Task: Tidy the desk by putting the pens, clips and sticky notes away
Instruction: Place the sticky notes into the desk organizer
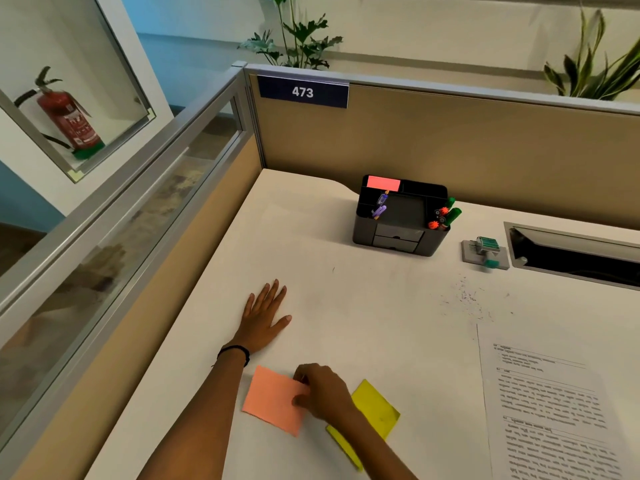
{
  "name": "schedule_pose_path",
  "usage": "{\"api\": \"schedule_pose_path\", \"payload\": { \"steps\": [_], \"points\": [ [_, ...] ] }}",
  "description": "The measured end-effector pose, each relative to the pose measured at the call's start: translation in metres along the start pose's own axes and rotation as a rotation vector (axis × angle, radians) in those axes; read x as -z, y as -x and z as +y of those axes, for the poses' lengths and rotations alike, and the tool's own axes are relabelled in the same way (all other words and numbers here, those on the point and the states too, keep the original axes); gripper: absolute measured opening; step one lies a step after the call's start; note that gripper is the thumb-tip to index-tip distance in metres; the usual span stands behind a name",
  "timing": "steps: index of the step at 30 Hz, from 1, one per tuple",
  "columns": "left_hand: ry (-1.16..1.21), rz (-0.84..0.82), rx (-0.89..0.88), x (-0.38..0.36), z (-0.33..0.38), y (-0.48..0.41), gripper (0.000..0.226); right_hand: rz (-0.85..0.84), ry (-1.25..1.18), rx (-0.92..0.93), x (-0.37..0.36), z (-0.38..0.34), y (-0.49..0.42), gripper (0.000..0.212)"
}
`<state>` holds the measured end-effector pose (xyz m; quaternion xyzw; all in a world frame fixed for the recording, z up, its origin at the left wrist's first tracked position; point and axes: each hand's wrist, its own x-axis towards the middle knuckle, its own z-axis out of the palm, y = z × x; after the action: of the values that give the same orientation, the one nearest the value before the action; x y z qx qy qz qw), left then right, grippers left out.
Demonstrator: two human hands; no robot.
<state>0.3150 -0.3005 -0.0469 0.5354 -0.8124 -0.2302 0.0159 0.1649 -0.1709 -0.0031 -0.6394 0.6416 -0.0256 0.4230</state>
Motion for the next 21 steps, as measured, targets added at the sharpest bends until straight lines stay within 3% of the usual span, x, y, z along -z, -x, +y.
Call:
{"api": "schedule_pose_path", "payload": {
  "steps": [5,8,11,17,21],
  "points": [
    [-0.045,0.092,0.03,-0.011,-0.001,-0.001,0.067,0.154,-0.185,-0.032,0.06,0.028,-0.002,0.026],
    [-0.059,0.188,0.019,-0.018,0.002,0.002,0.079,0.303,-0.293,0.002,0.106,0.039,0.0,0.016],
    [-0.057,0.25,0.013,-0.022,0.003,0.003,0.082,0.544,-0.341,0.072,0.151,0.045,0.001,0.011],
    [-0.024,0.279,0.01,-0.021,0.005,0.002,0.078,1.071,-0.313,0.249,0.237,0.044,-0.017,0.02],
    [-0.013,0.296,0.012,-0.022,0.005,0.001,0.077,1.279,-0.325,0.242,0.279,0.041,-0.054,0.022]
  ]
}}
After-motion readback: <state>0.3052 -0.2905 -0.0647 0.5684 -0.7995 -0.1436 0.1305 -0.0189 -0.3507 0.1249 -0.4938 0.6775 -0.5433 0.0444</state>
